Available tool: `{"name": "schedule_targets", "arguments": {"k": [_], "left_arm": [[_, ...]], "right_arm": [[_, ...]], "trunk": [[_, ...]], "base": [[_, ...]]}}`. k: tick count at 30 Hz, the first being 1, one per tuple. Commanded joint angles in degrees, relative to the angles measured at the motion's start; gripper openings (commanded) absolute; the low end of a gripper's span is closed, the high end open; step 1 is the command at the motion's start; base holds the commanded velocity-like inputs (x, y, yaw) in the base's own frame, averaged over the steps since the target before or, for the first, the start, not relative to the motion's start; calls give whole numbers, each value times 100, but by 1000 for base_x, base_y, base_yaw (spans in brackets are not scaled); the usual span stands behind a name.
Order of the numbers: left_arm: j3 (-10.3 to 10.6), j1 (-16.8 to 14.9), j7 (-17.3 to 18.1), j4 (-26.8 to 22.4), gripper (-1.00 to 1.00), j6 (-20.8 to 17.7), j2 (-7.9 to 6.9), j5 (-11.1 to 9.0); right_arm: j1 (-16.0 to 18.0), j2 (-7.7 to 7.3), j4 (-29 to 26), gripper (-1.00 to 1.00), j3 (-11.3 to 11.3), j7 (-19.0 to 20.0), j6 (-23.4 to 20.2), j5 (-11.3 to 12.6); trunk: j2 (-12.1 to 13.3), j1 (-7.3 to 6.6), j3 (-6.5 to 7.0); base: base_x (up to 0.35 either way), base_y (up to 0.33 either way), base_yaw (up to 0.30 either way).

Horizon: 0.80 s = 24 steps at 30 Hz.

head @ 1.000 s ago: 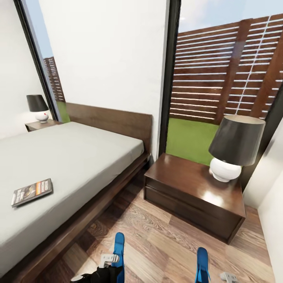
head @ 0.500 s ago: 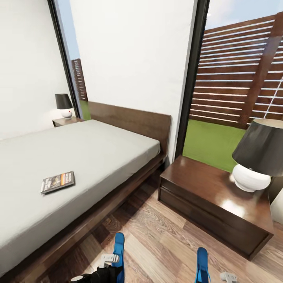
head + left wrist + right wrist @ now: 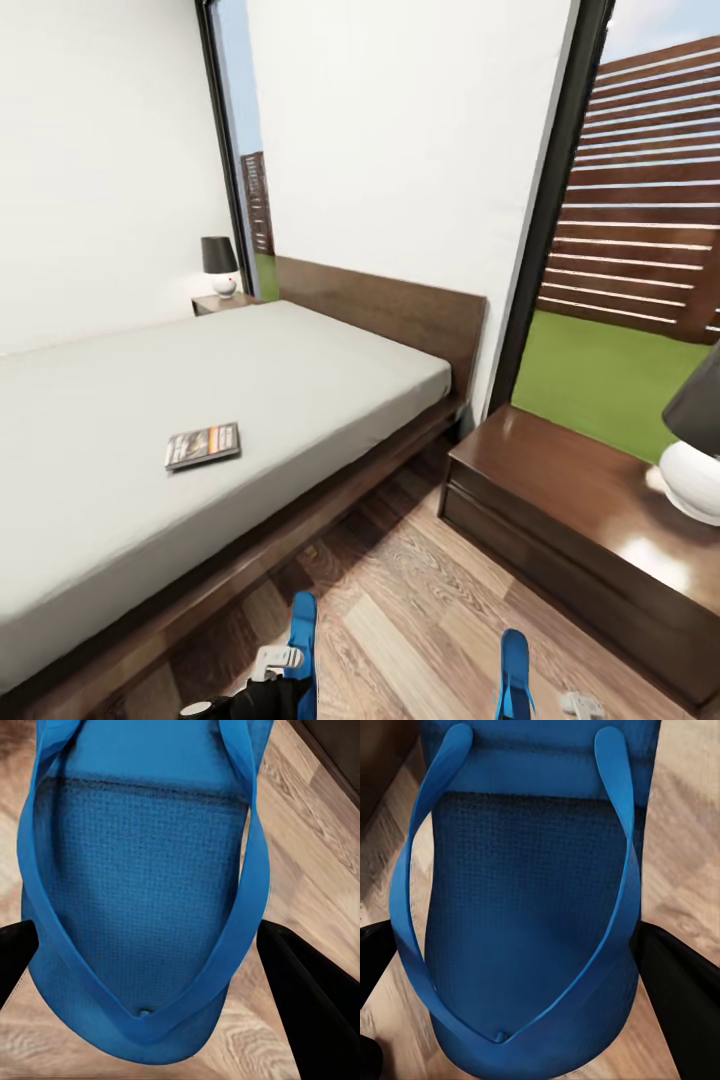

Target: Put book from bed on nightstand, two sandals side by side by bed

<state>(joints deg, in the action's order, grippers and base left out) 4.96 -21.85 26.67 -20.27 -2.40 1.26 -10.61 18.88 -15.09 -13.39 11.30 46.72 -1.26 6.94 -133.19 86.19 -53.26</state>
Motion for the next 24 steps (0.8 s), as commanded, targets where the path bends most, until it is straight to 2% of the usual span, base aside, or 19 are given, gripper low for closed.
{"name": "schedule_targets", "arguments": {"k": [1, 24], "left_arm": [[30, -4, -4, -2, -100, -23, -3, -55], [30, -4, -4, -2, -100, -23, -3, -55]], "right_arm": [[1, -3, 3, -100, -5, 21, -14, 53], [1, -3, 3, -100, -5, 25, -14, 53]], "trunk": [[-2, -1, -5], [-2, -1, -5]], "base": [[0, 0, 291], [0, 0, 291]]}}
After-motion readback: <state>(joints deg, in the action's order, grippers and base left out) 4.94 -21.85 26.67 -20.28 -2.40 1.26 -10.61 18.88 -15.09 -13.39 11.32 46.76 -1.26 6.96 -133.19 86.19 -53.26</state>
